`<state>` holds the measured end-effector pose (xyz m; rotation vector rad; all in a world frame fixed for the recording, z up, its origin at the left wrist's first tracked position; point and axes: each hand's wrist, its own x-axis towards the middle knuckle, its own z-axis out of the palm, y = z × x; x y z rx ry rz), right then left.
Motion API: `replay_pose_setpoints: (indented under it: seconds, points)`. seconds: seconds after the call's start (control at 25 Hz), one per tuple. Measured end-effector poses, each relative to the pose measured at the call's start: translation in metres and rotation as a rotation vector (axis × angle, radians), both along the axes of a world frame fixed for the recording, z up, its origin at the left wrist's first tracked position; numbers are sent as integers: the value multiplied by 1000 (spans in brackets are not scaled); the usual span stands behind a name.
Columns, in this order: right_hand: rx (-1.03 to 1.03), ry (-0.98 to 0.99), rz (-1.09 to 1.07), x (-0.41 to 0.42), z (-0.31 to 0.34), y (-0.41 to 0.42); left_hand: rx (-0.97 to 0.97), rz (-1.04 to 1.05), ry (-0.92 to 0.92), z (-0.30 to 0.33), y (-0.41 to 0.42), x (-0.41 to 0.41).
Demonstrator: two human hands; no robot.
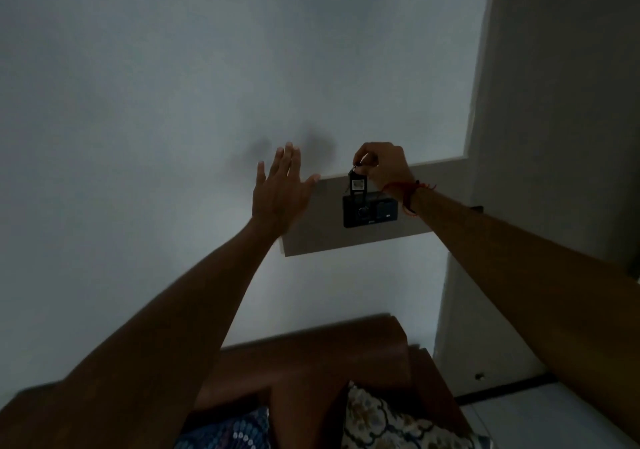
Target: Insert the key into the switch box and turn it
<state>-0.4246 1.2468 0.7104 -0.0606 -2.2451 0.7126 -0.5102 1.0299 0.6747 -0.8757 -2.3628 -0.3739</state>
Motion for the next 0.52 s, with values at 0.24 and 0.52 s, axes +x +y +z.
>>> replay_pose_setpoints:
  seconds: [0.24,0.52]
  points:
    - [-71,-5,-20,-18,-26,55,-74,8,-24,-15,56,-17]
    - [-62,-13,-97,-35,-68,92,-59,-46,-6,-52,99,-39]
